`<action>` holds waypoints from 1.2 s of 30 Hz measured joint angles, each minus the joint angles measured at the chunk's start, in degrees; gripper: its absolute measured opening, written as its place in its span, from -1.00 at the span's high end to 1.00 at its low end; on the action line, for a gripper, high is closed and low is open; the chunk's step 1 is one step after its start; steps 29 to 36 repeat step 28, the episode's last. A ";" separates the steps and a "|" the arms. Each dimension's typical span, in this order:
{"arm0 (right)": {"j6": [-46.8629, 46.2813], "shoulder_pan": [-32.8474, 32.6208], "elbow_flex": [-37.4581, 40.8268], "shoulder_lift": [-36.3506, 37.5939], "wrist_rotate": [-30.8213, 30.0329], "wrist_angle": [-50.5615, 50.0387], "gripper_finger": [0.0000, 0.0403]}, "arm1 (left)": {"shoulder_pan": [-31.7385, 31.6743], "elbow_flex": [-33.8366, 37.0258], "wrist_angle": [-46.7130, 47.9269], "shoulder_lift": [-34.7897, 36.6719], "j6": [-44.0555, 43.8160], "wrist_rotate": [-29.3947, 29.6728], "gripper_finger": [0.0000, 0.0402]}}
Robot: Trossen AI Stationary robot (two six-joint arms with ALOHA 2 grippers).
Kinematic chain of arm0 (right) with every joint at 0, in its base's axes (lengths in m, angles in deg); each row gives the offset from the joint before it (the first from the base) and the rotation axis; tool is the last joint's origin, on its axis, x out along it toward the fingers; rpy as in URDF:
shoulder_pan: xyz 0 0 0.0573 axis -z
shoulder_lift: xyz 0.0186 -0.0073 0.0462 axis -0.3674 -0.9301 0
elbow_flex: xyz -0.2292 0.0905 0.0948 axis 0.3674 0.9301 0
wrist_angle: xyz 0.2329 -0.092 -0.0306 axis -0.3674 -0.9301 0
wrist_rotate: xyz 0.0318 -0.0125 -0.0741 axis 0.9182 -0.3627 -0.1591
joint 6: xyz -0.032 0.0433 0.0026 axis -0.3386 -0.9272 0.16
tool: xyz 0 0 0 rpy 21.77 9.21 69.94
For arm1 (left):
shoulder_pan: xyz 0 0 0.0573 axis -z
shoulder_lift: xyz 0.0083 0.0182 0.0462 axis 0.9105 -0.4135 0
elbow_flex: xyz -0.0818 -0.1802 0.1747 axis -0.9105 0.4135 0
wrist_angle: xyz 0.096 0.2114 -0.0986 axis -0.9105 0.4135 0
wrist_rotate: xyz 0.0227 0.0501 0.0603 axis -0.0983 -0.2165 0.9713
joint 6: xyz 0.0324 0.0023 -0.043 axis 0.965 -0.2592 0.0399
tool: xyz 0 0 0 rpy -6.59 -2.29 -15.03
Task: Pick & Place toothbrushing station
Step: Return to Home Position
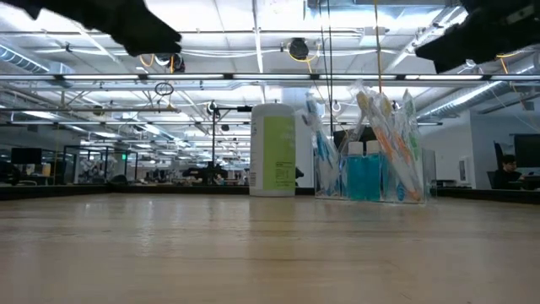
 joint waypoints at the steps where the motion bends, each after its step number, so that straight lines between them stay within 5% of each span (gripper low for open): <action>1: -0.41 0.00 1.19 2.11 -0.02 -0.21 1.00 | 0.14 2.10 -1.69 2.61 0.53 -1.23 -0.21; 11: -3.79 0.00 9.77 17.89 3.01 1.82 1.00 | 0.21 17.38 -6.28 24.78 6.29 -14.14 -0.21; 22: -4.26 0.00 12.81 22.00 6.01 2.70 1.00 | 0.21 22.41 0.39 40.40 4.85 -15.65 -0.21; 36: -4.50 0.00 15.86 22.06 5.78 4.48 1.00 | 0.21 26.24 -0.53 40.54 3.09 -16.84 -0.21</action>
